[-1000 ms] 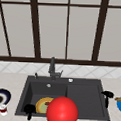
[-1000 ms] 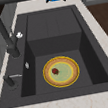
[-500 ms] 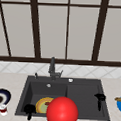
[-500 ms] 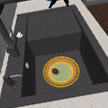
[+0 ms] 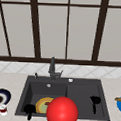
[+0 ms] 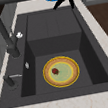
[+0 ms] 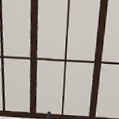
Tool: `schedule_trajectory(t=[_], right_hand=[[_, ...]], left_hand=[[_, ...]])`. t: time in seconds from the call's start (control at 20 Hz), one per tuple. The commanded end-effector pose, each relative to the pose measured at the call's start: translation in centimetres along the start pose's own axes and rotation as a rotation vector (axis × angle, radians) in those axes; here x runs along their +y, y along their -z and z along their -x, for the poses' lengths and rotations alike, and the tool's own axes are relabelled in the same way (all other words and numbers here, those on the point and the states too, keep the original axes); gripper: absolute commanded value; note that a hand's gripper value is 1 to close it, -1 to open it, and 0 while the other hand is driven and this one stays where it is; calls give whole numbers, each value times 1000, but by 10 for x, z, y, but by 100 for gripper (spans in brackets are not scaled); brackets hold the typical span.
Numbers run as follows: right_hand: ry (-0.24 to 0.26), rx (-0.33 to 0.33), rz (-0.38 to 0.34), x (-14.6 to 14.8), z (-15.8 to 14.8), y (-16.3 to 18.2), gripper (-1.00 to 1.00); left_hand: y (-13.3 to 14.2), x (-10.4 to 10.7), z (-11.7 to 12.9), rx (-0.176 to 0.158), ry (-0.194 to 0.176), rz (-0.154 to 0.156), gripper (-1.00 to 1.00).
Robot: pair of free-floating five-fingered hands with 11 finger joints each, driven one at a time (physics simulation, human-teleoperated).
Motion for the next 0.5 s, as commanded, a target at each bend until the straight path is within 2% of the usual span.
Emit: schedule_trajectory(t=[0.0,0.1,0.15,0.25,0.45], right_hand=[[-98,45,81,3,-15,-7,-100],[-106,50,89,8,-26,-12,-100],[-80,41,42,19,-34,-23,-100],[-53,33,23,32,-41,-34,-100],[-56,34,55,56,-57,-56,-100]], left_hand=[[0,0,0,0,0,0,0],[0,0,0,0,0,0,0],[0,0,0,0,0,0,0],[0,0,0,0,0,0,0],[0,0,0,0,0,0,0]])
